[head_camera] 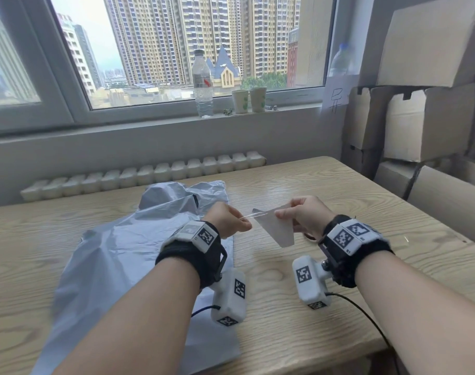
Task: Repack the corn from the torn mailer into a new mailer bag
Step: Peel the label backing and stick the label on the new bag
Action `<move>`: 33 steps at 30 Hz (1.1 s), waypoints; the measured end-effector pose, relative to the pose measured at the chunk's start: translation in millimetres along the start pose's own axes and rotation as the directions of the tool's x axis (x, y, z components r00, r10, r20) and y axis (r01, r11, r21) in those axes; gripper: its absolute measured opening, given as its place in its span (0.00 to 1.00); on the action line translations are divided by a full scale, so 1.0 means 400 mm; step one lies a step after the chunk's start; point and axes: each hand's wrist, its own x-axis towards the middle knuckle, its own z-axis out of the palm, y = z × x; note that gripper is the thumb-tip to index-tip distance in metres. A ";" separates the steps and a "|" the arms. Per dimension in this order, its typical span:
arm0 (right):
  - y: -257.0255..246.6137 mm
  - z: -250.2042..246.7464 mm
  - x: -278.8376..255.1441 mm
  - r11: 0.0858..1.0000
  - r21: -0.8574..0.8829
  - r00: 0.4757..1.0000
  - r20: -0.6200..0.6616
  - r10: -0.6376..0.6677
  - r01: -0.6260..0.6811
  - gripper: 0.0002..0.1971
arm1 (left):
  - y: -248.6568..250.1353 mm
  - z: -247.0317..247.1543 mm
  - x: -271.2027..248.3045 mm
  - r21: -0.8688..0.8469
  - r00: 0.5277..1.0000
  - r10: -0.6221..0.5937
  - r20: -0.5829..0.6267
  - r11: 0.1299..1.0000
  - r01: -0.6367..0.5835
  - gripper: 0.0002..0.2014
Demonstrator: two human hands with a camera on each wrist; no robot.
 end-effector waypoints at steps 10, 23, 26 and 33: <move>0.015 -0.004 0.017 0.996 0.078 0.999 -0.018 0.033 -0.031 0.11 | 0.002 0.004 0.022 0.023 1.000 -0.027 -0.017 0.999 0.027 0.05; 0.025 -0.105 0.026 0.974 0.224 0.963 -0.253 0.097 -0.039 0.09 | -0.072 -0.034 0.048 0.199 0.992 -0.118 0.043 0.974 0.107 0.05; 0.015 -0.106 0.027 0.964 0.268 0.959 -0.275 0.068 0.008 0.09 | -0.045 -0.011 0.038 0.199 0.989 -0.056 0.139 0.980 0.028 0.21; -0.019 -0.080 0.045 0.964 0.264 0.973 -0.230 0.030 0.033 0.05 | 0.031 0.023 0.045 0.065 0.985 -0.011 0.171 0.998 0.000 0.25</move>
